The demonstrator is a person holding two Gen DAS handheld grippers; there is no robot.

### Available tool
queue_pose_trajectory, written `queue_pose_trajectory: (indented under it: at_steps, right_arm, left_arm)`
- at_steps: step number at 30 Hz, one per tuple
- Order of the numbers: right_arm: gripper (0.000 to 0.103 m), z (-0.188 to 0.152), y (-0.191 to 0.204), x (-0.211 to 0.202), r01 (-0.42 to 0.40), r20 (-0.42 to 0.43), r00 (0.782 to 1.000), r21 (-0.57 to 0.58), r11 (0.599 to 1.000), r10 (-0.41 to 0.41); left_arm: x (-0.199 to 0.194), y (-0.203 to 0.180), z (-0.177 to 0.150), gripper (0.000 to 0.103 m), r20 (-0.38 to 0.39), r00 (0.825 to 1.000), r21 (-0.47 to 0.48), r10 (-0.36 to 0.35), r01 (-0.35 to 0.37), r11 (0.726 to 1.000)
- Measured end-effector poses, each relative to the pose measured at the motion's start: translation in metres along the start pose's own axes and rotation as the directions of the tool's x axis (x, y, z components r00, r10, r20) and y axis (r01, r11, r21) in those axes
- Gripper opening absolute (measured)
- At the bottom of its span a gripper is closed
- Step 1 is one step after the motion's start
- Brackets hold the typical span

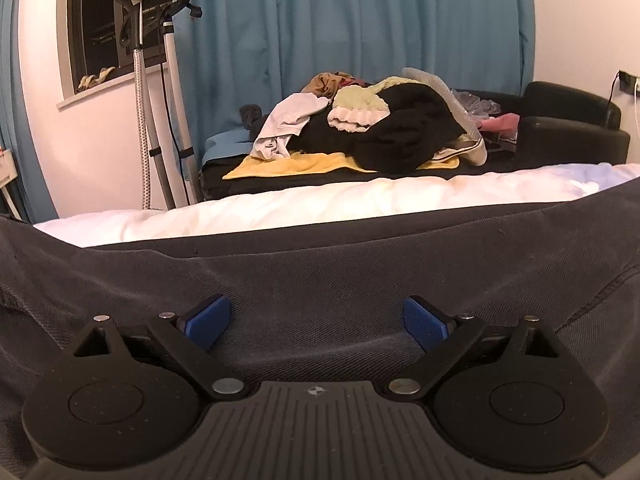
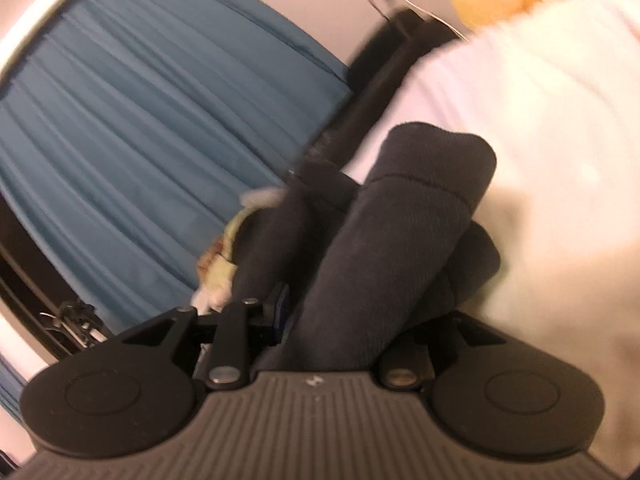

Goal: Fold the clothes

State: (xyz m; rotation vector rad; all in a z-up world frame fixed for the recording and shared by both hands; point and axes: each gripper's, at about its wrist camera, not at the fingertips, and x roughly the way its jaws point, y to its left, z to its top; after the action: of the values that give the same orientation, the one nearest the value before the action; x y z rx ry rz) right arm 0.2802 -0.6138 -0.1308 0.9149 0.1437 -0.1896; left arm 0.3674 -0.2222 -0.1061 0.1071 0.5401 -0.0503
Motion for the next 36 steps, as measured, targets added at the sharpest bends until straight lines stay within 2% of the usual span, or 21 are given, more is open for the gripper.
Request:
queue_pose_trajectory:
  at_steps: [2, 4, 5, 7, 10, 13, 15, 17, 19, 22, 24, 25, 27, 28, 29, 30, 32, 33, 35, 36]
  right_arm:
    - [0.030, 0.001, 0.022, 0.000, -0.021, 0.025, 0.999, -0.039, 0.999, 0.022]
    - [0.025, 0.002, 0.046, 0.000, -0.047, 0.046, 0.998, -0.093, 0.995, 0.052]
    - [0.016, 0.001, 0.059, 0.000, -0.060, 0.051, 0.996, -0.130, 0.990, 0.067]
    - [0.013, -0.004, 0.086, -0.003, -0.094, 0.048, 0.993, -0.197, 0.976, 0.105]
    - [0.013, -0.024, 0.137, -0.012, -0.152, 0.026, 0.985, -0.313, 0.937, 0.169]
    - [0.012, -0.063, 0.192, -0.027, -0.241, -0.026, 0.967, -0.406, 0.881, 0.253]
    - [0.012, -0.101, 0.229, -0.039, -0.312, -0.093, 0.948, -0.482, 0.819, 0.306]
    - [0.012, -0.150, 0.260, -0.050, -0.400, -0.192, 0.914, -0.564, 0.722, 0.357]
    - [0.012, -0.194, 0.276, -0.052, -0.465, -0.294, 0.885, -0.615, 0.637, 0.362]
    - [0.012, -0.272, 0.288, -0.060, -0.523, -0.451, 0.851, -0.671, 0.525, 0.270]
    - [0.012, -0.307, 0.286, -0.058, -0.521, -0.500, 0.847, -0.719, 0.459, 0.179]
    - [0.013, -0.314, 0.285, -0.058, -0.512, -0.499, 0.853, -0.737, 0.441, 0.155]
    - [0.018, -0.309, 0.287, -0.058, -0.510, -0.503, 0.852, -0.738, 0.442, 0.144]
    - [0.025, -0.303, 0.289, -0.058, -0.514, -0.509, 0.849, -0.734, 0.444, 0.141]
    - [0.030, -0.298, 0.290, -0.060, -0.530, -0.532, 0.836, -0.723, 0.444, 0.133]
    - [0.042, -0.292, 0.291, -0.063, -0.546, -0.553, 0.823, -0.712, 0.442, 0.127]
    - [0.056, -0.274, 0.291, -0.075, -0.583, -0.591, 0.796, -0.692, 0.426, 0.129]
    - [0.058, -0.265, 0.290, -0.082, -0.598, -0.608, 0.784, -0.682, 0.421, 0.129]
    - [0.061, -0.247, 0.279, -0.098, -0.597, -0.617, 0.778, -0.664, 0.450, 0.123]
    - [0.064, -0.235, 0.276, -0.109, -0.590, -0.620, 0.775, -0.642, 0.490, 0.123]
  left_arm:
    - [0.000, 0.002, -0.001, 0.097, 0.005, 1.000, -0.004, -0.012, 0.012, 1.000]
    - [-0.004, 0.006, 0.000, 0.097, 0.008, 1.000, -0.016, -0.029, 0.030, 0.999]
    - [-0.008, 0.010, 0.001, 0.097, 0.015, 0.999, -0.025, -0.048, 0.048, 0.999]
    - [-0.017, 0.019, 0.004, 0.097, 0.032, 0.995, -0.042, -0.091, 0.092, 0.995]
    - [-0.044, 0.053, 0.011, 0.097, 0.095, 0.992, -0.104, -0.078, 0.088, 0.991]
    - [-0.072, 0.090, 0.018, 0.097, 0.159, 0.986, -0.170, -0.053, 0.081, 0.982]
    - [-0.091, 0.114, 0.023, 0.097, 0.201, 0.979, -0.214, -0.034, 0.078, 0.974]
    - [-0.109, 0.139, 0.028, 0.097, 0.241, 0.970, -0.257, -0.014, 0.077, 0.963]
    - [-0.128, 0.163, 0.033, 0.097, 0.280, 0.960, -0.300, 0.009, 0.079, 0.951]
    - [-0.152, 0.197, 0.029, 0.097, 0.262, 0.965, -0.385, 0.021, 0.084, 0.919]
    - [-0.167, 0.214, 0.022, 0.097, 0.244, 0.970, -0.430, 0.002, 0.106, 0.897]
    - [-0.175, 0.218, 0.016, 0.097, 0.245, 0.969, -0.442, -0.006, 0.117, 0.889]
    - [-0.186, 0.220, 0.003, 0.097, 0.228, 0.973, -0.464, -0.015, 0.122, 0.877]
    - [-0.191, 0.221, -0.003, 0.097, 0.218, 0.976, -0.476, -0.019, 0.123, 0.871]
    - [-0.194, 0.220, -0.009, 0.097, 0.205, 0.978, -0.491, -0.031, 0.131, 0.861]
    - [-0.196, 0.220, -0.014, 0.097, 0.191, 0.980, -0.508, -0.047, 0.140, 0.850]
    - [-0.198, 0.217, -0.022, 0.097, 0.164, 0.983, -0.539, -0.083, 0.160, 0.827]
    - [-0.199, 0.216, -0.026, 0.097, 0.150, 0.983, -0.554, -0.102, 0.169, 0.815]
    - [-0.200, 0.212, -0.033, 0.096, 0.133, 0.981, -0.577, -0.141, 0.192, 0.794]
    - [-0.200, 0.209, -0.035, 0.096, 0.133, 0.978, -0.582, -0.161, 0.208, 0.786]
